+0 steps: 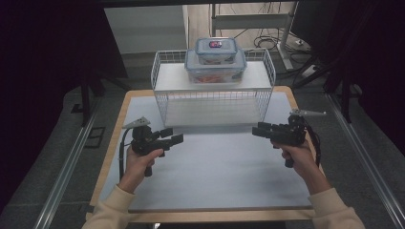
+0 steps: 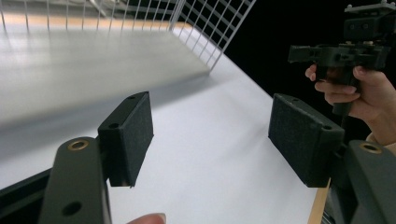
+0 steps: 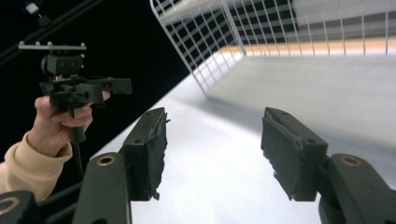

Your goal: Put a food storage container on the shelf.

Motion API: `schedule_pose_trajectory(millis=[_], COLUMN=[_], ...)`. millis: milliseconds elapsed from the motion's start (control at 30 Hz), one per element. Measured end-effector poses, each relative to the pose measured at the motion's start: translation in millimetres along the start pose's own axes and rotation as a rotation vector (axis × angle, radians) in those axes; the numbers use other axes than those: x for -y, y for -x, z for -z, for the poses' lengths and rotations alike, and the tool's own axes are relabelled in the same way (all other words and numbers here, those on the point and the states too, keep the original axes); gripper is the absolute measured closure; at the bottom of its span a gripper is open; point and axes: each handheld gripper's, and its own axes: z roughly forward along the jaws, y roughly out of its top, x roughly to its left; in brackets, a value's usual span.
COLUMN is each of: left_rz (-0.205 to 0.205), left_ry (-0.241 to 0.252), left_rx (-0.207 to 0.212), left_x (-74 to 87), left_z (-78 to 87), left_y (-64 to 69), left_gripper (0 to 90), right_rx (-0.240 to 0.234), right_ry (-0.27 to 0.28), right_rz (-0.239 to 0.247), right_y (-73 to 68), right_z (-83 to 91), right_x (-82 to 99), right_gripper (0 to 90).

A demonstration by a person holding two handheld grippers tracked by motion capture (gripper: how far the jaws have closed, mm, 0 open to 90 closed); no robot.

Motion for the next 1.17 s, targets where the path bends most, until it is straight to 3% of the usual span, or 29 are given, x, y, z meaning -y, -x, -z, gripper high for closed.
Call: schedule_pose_trajectory(millis=[200, 400, 600, 967, 1167], left_rz=[0.03, 0.023, 0.017, 0.034, 0.043], left_ry=[-0.044, -0.104, -0.102, -0.109, -0.107], left_rx=[-0.008, -0.027, -0.03, -0.035, -0.035], left_x=[28.7, 47.9, 48.7, 50.6, 50.6], left_z=[-7.2, -17.7, -19.0, -19.7, -19.8], left_y=[-5.7, -5.5, -3.9, -7.8, -9.3], left_gripper=[30.1, 29.4, 28.9, 28.5, 28.3], right_rx=[0.026, 0.051, 0.067, 0.076, 0.081], right_ry=[-0.074, -0.141, -0.157, -0.137, -0.126], right_rz=[-0.024, -0.044, -0.033, -0.033, -0.005], right_y=[8.8, 16.8, 16.4, 18.2, 17.2], right_z=[-1.5, -8.4, -11.7, -9.4, -8.4], right_x=[42.7, 67.4, 71.8, 71.4, 70.9], right_gripper=[38.4, 36.8, 36.0, 33.9, 30.7])
